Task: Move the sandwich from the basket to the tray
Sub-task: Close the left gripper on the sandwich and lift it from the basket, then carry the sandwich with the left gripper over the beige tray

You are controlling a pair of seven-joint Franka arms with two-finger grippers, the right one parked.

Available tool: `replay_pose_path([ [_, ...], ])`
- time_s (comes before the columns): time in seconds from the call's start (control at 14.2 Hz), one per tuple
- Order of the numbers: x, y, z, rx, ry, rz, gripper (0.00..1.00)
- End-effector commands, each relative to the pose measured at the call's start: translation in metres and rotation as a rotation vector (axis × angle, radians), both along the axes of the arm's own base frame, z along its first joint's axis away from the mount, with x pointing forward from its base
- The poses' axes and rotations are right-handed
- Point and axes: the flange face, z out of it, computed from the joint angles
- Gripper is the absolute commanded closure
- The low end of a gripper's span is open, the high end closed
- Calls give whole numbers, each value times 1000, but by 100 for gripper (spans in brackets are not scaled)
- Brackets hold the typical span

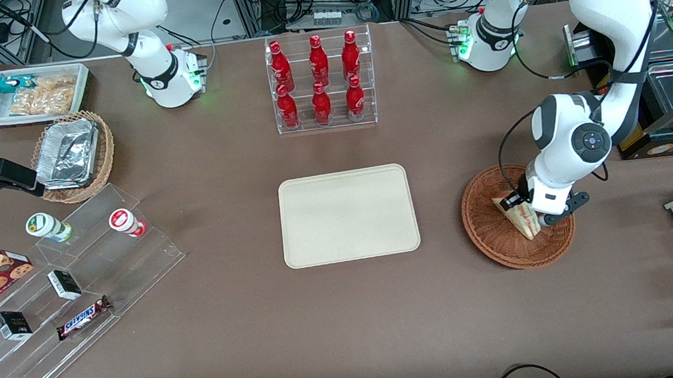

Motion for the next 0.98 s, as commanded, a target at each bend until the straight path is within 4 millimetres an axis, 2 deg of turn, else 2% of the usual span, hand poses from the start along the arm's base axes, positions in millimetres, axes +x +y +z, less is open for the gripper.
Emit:
replay_pose_path([
  [0.0,1,-3,13,-2,-35,-2,89],
  [0.21,13,-9,41,-1,-86,-29,89],
  [0.42,15,-40,79,10,-91,-130,89],
  [0.56,9,-84,100,5,-54,-233,88],
  [0.7,-6,-143,115,-23,-56,-302,88],
  [0.77,-13,-171,120,-35,-63,-323,88],
  [0.91,-25,-215,116,-50,-50,-395,87],
])
